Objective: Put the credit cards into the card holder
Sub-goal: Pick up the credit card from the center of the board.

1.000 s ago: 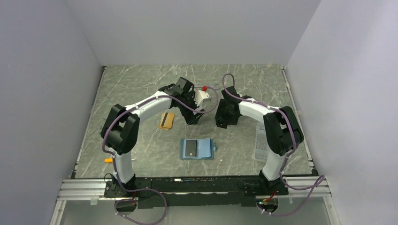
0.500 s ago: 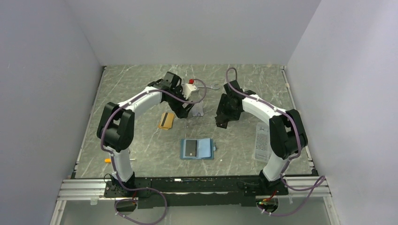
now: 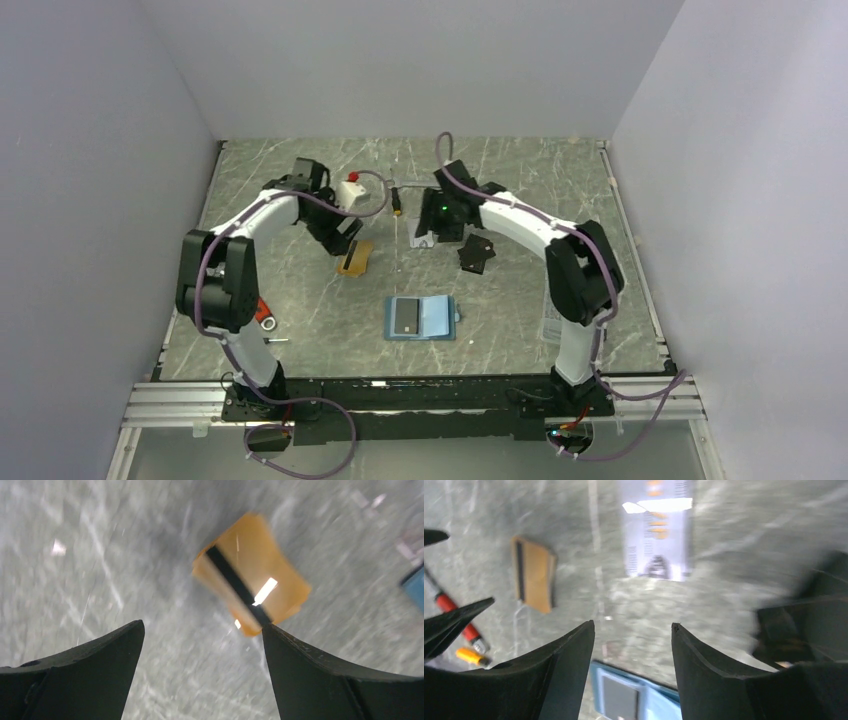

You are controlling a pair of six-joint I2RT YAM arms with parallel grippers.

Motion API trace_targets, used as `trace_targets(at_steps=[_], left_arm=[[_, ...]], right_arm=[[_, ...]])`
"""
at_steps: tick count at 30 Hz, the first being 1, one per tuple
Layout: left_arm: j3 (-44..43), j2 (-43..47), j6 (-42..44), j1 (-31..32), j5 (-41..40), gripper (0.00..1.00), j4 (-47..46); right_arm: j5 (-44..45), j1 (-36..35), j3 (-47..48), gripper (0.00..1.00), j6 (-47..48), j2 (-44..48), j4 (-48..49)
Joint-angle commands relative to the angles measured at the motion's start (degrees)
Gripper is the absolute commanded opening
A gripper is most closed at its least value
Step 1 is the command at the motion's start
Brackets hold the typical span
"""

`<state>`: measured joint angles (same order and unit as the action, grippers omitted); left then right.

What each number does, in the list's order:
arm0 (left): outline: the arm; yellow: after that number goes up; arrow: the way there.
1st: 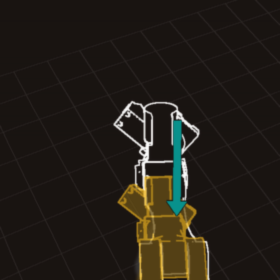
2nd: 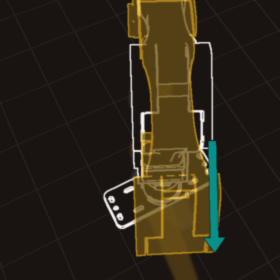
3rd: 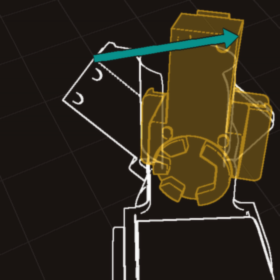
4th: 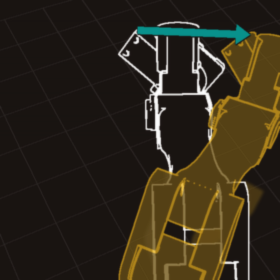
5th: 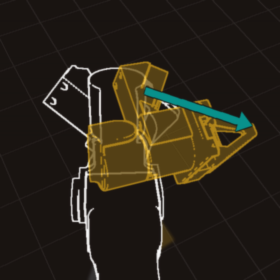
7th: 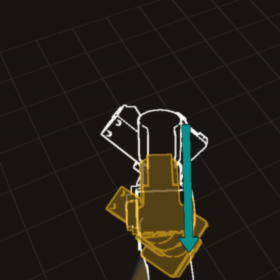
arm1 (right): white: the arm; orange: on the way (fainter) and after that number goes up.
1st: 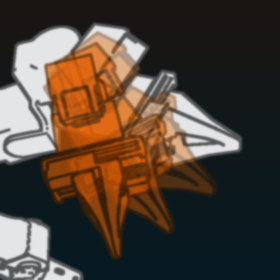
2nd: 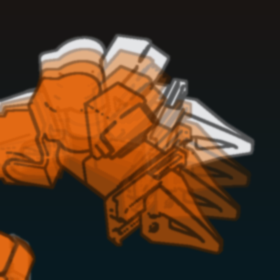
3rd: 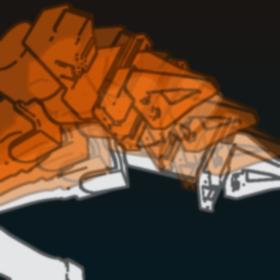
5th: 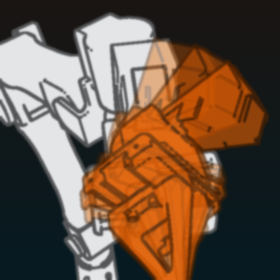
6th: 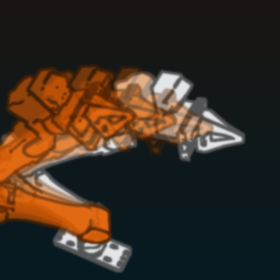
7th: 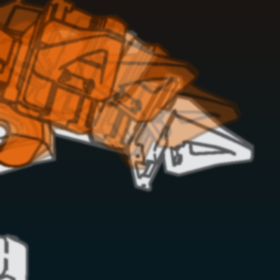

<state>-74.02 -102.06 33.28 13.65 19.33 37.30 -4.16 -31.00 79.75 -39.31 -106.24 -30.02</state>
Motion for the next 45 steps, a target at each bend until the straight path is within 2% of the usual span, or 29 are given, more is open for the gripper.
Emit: trace_targets(at_steps=[1,6,11,16,35,45], left_arm=[[6.02,5.11,5.32,-2.81,-2.87,0.95,-2.24],[10.86,4.63,5.64,-2.84,-5.39,0.92,-8.01],[11.2,3.8,4.38,-2.84,-7.32,0.9,-12.51],[10.2,3.84,4.52,-2.85,-5.59,0.9,-11.93],[8.35,0.22,3.85,-2.67,-4.63,0.88,-13.66],[7.93,2.6,4.35,-2.37,-4.01,0.88,-13.06]], right_arm=[[-8.41,-2.95,4.7,0.6,-1.74,-4.96,6.62],[-15.75,-3.84,9.79,0.59,-4.94,-11.02,12.0],[-20.93,-4.23,10.31,0.56,-8.44,-14.41,18.31],[-24.92,-4.8,11.08,0.53,-11.15,-18.5,22.03],[-28.57,-6.87,12.0,0.42,-15.35,-23.72,27.02],[-28.85,-7.14,10.77,0.38,-16.83,-24.87,28.62]])
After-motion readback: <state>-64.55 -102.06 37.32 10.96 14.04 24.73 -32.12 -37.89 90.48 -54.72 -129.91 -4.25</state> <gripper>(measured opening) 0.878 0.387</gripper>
